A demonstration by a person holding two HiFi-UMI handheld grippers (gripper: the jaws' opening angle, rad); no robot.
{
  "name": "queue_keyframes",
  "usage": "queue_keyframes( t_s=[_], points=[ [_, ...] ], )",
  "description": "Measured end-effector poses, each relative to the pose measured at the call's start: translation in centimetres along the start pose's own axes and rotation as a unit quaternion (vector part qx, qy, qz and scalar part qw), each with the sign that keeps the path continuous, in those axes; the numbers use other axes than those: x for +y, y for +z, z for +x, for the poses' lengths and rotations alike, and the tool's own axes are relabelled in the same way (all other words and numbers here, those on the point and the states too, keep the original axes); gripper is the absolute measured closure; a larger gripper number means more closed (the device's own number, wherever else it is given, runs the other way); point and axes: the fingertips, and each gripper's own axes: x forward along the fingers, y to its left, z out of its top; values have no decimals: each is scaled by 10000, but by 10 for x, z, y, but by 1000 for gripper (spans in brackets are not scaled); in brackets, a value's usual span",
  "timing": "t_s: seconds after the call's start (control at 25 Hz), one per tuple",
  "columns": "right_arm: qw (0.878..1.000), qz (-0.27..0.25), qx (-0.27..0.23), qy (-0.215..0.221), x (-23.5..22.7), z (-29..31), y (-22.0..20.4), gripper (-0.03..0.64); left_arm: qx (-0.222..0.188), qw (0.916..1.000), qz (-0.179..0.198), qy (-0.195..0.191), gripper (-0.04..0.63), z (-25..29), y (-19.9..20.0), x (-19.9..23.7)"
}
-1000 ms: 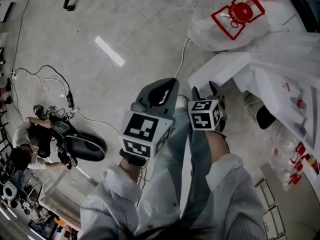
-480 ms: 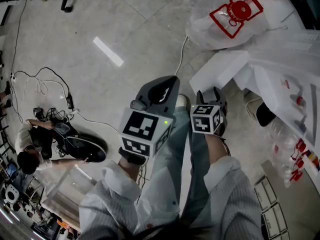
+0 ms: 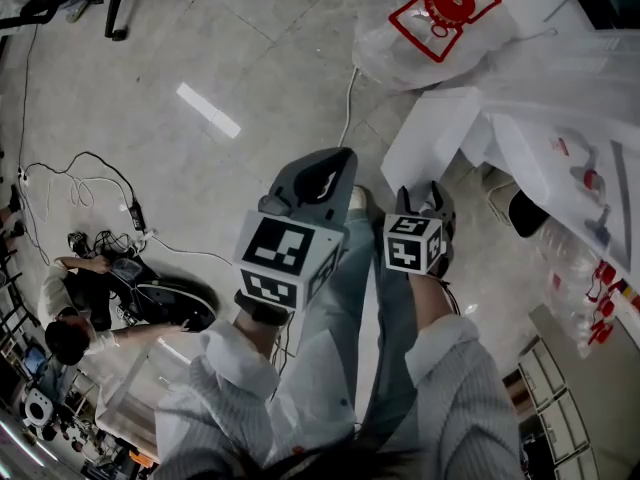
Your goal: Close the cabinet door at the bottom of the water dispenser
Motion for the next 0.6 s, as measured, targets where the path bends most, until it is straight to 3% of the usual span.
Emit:
queue_keyframes(
  t_s=[0.44, 0.6],
  points=[
    [9996, -89, 180, -219, -40, -7, -47, 413, 194, 9987, 173, -429, 584, 33, -6, -47],
    [9988, 139, 249, -398, -62, -8, -68, 413, 257, 9979, 254, -547, 584, 43, -9, -66]
  ],
)
